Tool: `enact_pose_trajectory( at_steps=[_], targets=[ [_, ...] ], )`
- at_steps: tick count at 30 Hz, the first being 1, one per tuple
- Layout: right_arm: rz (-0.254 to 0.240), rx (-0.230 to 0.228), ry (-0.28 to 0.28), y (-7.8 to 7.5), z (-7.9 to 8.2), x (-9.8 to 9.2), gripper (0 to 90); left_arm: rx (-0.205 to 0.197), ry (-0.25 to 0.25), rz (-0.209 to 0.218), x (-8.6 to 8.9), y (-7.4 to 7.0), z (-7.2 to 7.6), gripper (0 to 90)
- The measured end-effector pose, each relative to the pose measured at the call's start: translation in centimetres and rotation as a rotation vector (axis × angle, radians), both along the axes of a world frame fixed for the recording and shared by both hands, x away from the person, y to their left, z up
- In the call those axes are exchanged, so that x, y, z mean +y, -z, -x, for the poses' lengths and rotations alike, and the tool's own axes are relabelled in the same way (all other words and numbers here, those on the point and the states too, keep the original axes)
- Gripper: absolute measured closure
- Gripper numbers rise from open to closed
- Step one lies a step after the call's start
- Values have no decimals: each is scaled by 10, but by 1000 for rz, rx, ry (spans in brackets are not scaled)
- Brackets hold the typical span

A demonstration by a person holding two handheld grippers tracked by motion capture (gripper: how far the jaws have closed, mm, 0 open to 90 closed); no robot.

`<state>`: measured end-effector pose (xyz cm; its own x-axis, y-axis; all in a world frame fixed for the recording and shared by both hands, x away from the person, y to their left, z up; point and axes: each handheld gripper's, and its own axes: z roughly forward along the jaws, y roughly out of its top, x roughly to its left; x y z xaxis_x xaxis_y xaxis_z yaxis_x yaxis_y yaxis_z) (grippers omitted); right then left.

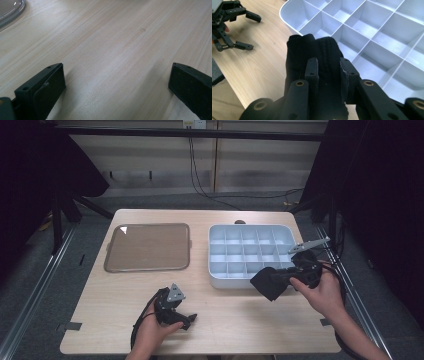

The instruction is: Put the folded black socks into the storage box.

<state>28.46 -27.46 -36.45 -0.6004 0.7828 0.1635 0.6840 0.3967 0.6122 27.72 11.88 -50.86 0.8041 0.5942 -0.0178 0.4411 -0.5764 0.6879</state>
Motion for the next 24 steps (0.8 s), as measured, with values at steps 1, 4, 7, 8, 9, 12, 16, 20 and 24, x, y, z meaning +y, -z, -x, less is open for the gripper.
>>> enact_pose_trajectory(
  at_steps=[1, 4, 7, 8, 9, 12, 16, 20, 24],
  targets=[
    [-3, -1, 5, -1, -1, -1, 717, -1, 1, 13, 0, 1, 0, 3],
    [-3, -10, 21, -4, -4, -6, 717, -2, 4, 11, 0, 1, 0, 2],
    [-1, -11, 38, -7, -7, -12, 717, -1, 4, 10, 0, 1, 0, 0],
    [-3, -11, 46, -8, -8, -14, 717, -1, 4, 8, 0, 1, 0, 0],
    [-5, -14, 48, -9, -9, -16, 717, -1, 5, 10, 0, 1, 0, 0],
    [4, -15, 67, -12, -11, -21, 716, -2, 7, 8, 0, 1, 0, 0],
    [9, -15, 91, -12, -16, -29, 716, 0, 8, 8, 1, 1, 0, 0],
    [14, -20, 117, -12, -20, -36, 716, -2, 8, 8, 1, 1, 0, 0],
    [18, -24, 134, -12, -24, -41, 716, -7, 12, 5, 1, 1, -1, 0]
  ],
)
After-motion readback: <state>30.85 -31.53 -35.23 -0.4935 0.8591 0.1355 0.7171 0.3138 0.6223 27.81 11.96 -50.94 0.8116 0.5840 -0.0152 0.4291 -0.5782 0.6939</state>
